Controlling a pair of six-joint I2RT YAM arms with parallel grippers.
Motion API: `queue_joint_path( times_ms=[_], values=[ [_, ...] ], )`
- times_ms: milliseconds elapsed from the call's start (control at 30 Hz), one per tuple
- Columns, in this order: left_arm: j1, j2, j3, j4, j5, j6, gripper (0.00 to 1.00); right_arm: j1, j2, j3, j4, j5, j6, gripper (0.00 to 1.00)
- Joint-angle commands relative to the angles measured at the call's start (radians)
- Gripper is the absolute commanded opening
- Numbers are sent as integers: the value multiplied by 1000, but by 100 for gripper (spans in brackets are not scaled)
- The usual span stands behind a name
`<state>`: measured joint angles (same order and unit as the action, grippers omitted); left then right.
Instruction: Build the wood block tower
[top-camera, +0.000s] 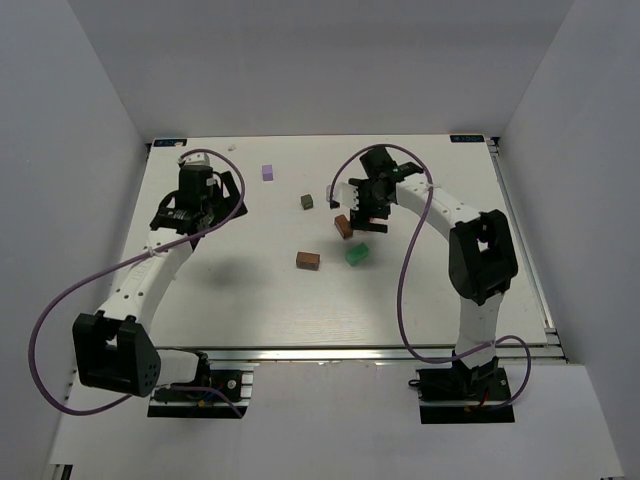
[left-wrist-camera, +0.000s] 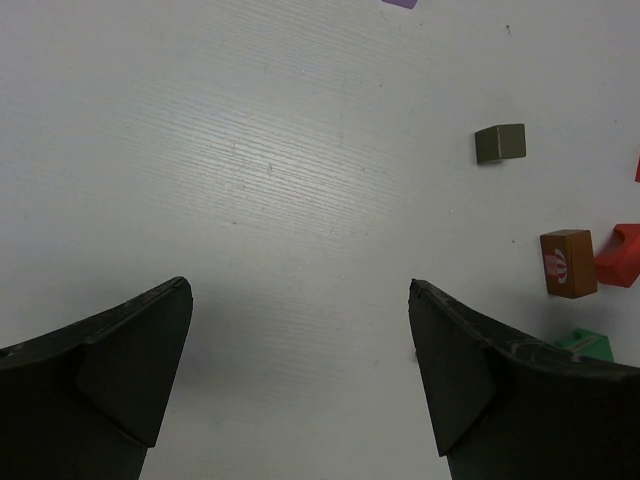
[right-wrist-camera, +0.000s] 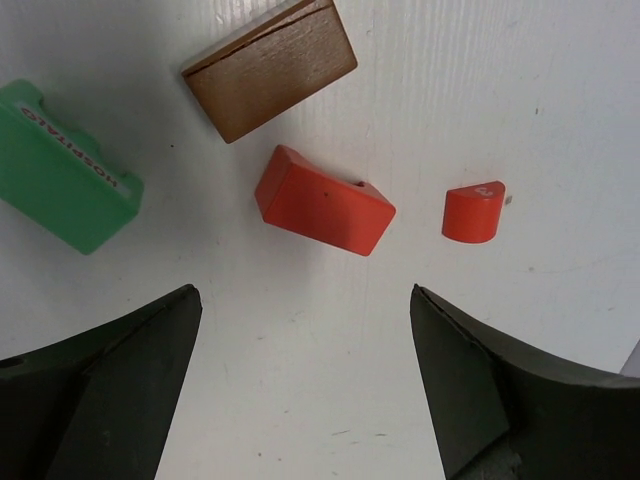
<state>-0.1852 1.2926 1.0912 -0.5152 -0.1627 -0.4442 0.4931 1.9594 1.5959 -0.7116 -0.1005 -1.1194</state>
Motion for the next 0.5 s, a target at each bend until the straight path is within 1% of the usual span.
queue_joint_path(
  times_ms=[0,133,267,467],
  values=[
    [1,16,39,3,22,22,98,2,36,50,-54,33,-97,89],
    [1,40,38,0,51,36,98,2,91,93,-68,31,-111,89],
    [1,51,45,0,42,45,98,2,139,140,-74,56,-123,89],
    [1,73,38,1,57,53,98,2,209,231,-72,-19,-126,89]
  ],
)
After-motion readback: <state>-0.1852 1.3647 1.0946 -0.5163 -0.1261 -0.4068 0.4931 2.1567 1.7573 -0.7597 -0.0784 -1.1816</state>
